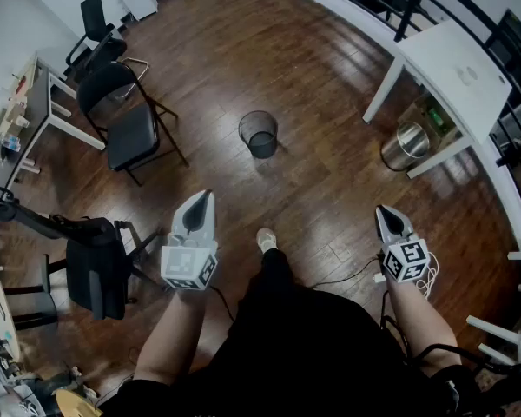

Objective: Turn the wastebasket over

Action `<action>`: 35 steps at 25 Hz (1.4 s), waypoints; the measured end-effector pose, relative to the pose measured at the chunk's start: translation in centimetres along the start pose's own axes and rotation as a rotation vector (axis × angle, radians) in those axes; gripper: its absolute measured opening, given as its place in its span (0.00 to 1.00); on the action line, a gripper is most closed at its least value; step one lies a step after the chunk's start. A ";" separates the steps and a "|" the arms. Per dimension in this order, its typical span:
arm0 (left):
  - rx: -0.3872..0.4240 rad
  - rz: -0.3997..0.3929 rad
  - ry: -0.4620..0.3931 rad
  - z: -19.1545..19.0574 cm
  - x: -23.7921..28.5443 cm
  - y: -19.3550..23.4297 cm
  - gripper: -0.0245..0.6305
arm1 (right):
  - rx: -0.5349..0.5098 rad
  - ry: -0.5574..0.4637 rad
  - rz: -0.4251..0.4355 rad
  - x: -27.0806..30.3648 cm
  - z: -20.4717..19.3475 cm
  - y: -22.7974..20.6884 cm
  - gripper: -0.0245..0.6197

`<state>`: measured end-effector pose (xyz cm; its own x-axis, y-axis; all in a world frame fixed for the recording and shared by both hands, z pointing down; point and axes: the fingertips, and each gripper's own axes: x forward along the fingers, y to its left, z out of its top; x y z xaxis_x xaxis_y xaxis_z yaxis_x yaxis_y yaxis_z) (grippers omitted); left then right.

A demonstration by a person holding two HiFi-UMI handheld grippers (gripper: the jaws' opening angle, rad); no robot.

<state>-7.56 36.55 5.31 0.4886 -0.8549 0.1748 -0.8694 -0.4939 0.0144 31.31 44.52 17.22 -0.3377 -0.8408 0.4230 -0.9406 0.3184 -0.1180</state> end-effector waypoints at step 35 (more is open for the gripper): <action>0.084 0.168 -0.096 11.3 26.8 27.9 0.04 | -0.092 -0.089 0.188 41.8 21.1 -2.7 0.04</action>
<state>-17.89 -1.99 -0.75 0.3451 -0.9357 0.0735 -0.9321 -0.3508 -0.0899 18.94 -0.71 16.29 -0.5125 -0.7969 0.3198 -0.8549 0.5084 -0.1032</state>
